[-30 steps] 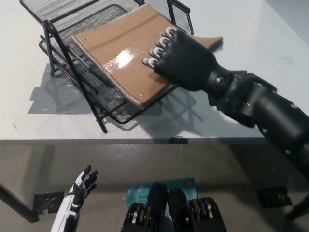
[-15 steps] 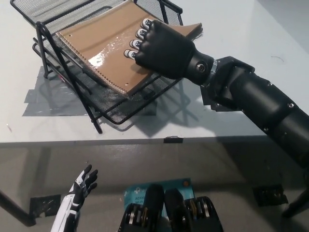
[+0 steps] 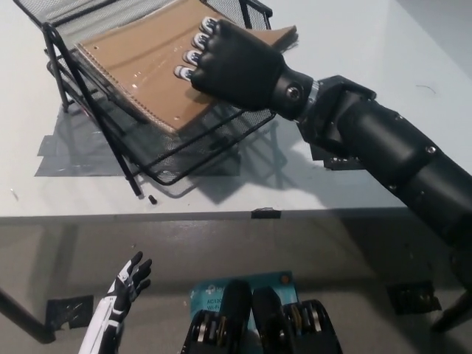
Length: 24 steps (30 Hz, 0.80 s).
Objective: A person hands a notebook to the robot and the robot grabs it with its right hand and places it in the file tray kept in the centre of the desk infront of it.
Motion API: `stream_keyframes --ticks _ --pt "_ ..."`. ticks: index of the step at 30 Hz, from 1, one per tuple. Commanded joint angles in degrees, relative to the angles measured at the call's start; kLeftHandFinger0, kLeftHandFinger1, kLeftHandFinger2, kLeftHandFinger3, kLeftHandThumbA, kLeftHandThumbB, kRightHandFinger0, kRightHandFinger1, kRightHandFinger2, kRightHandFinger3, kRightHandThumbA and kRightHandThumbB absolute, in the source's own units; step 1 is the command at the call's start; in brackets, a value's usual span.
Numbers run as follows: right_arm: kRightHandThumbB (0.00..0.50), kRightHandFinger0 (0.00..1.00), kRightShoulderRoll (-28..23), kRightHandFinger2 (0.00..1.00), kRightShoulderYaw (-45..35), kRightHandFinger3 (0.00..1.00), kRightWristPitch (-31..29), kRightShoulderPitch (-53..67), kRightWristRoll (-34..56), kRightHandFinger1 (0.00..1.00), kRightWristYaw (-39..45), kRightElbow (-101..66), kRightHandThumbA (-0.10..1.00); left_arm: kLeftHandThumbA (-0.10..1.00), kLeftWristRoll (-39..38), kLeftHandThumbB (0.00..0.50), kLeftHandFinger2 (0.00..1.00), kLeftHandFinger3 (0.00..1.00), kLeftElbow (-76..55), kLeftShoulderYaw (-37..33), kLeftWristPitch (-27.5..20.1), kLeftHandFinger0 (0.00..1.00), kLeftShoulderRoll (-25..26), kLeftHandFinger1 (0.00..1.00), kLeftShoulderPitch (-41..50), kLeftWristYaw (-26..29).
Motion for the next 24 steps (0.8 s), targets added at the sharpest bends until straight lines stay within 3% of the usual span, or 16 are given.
stream_keyframes --ticks 1,7,10,14,17,19,24 --pt "0.015 0.00 1.20 0.02 -1.89 0.02 4.18 -7.46 1.37 0.00 -2.57 1.92 0.96 1.00 0.57 0.053 1.00 1.00 -2.36 -0.42 0.23 1.00 0.19 1.00 -0.08 -0.45" --pt "0.000 0.00 1.92 0.03 -5.20 0.00 1.00 -8.80 6.50 0.00 -3.35 4.11 1.00 1.00 0.39 0.063 1.00 1.00 -1.64 -0.62 -0.47 1.00 0.26 1.00 -0.53 -0.74" --pt "0.000 0.00 1.51 0.00 -8.36 0.01 0.02 -8.98 9.81 0.00 -0.72 0.17 0.94 1.00 0.98 0.042 1.00 1.00 -1.95 -0.68 -0.92 1.00 0.65 1.00 -0.86 -0.77" --pt "0.003 0.00 0.60 0.00 -11.13 0.01 1.23 -8.51 11.11 0.00 3.56 -5.37 1.00 1.00 1.01 0.057 1.00 1.00 -0.40 -0.49 -2.75 1.00 0.63 1.00 -1.36 -0.67" --pt "0.020 0.00 0.15 0.00 -12.32 0.01 1.49 -8.75 10.69 0.00 2.02 -6.39 0.94 1.00 1.52 0.042 1.00 1.00 -0.42 -0.50 -2.81 1.00 0.71 1.00 -1.40 -0.59" --pt "0.002 0.00 -0.07 0.00 -13.00 0.00 1.36 -9.01 10.86 0.00 1.40 -6.22 0.92 1.00 1.47 0.046 1.00 1.00 -0.43 -0.51 -2.78 1.00 0.66 1.00 -1.37 -0.62" --pt "0.000 0.00 -0.32 0.00 -14.38 0.00 1.35 -9.43 11.51 0.00 2.41 -5.72 1.00 1.00 0.96 0.050 1.00 1.00 -0.47 -0.40 -2.41 1.00 0.54 1.00 -1.42 -0.76"
